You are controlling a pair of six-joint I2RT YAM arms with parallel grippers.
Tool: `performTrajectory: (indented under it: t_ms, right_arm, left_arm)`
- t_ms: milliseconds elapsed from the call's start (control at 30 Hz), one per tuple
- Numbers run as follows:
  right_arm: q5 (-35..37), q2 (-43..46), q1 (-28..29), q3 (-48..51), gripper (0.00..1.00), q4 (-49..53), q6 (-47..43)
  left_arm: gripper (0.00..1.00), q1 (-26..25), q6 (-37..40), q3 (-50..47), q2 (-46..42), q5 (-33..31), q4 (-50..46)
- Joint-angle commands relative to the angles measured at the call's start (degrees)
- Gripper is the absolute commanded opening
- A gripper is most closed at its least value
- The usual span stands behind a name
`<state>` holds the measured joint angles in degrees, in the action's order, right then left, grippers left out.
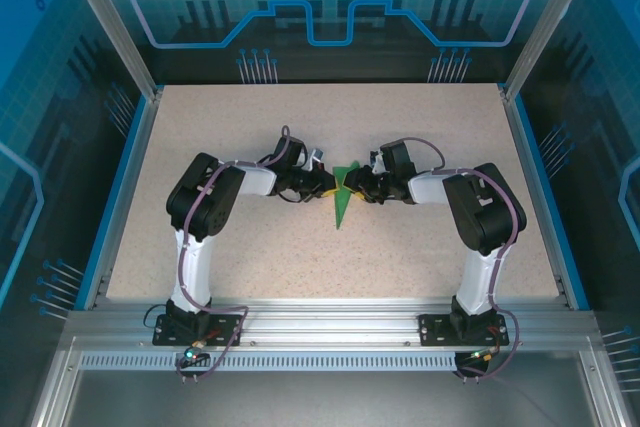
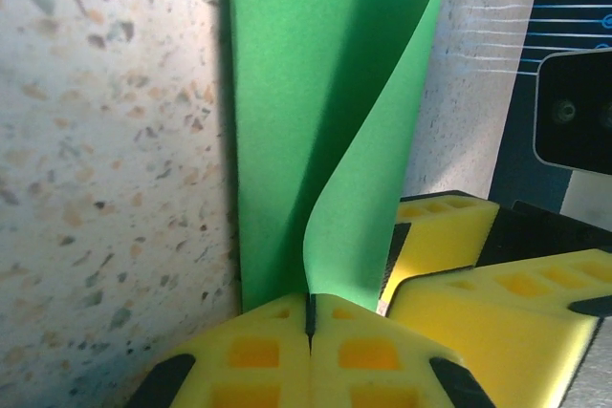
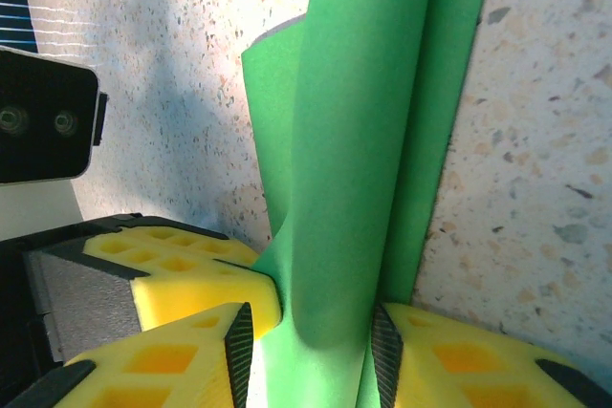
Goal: Fold a paper plane with a square sheet of paper (fold left side to right side)
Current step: Fold the wing for the fifth time at the center of the table.
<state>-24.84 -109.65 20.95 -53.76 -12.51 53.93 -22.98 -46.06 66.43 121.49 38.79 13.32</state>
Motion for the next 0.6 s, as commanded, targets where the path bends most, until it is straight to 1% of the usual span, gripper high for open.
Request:
performTrajectory:
  t_ms: [0, 567]
  right_arm:
    - [1.7, -3.5, 1.0, 0.5, 0.4, 5.1, -1.5]
    - [3.2, -4.4, 1.0, -1.0, 0.4, 9.0, -1.6]
  left_arm:
    - [0.02, 0.3, 2.3, 1.5, 0.4, -0.3, -1.6]
    - [0.03, 0.3, 6.9, 3.5, -0.3, -2.5, -6.4]
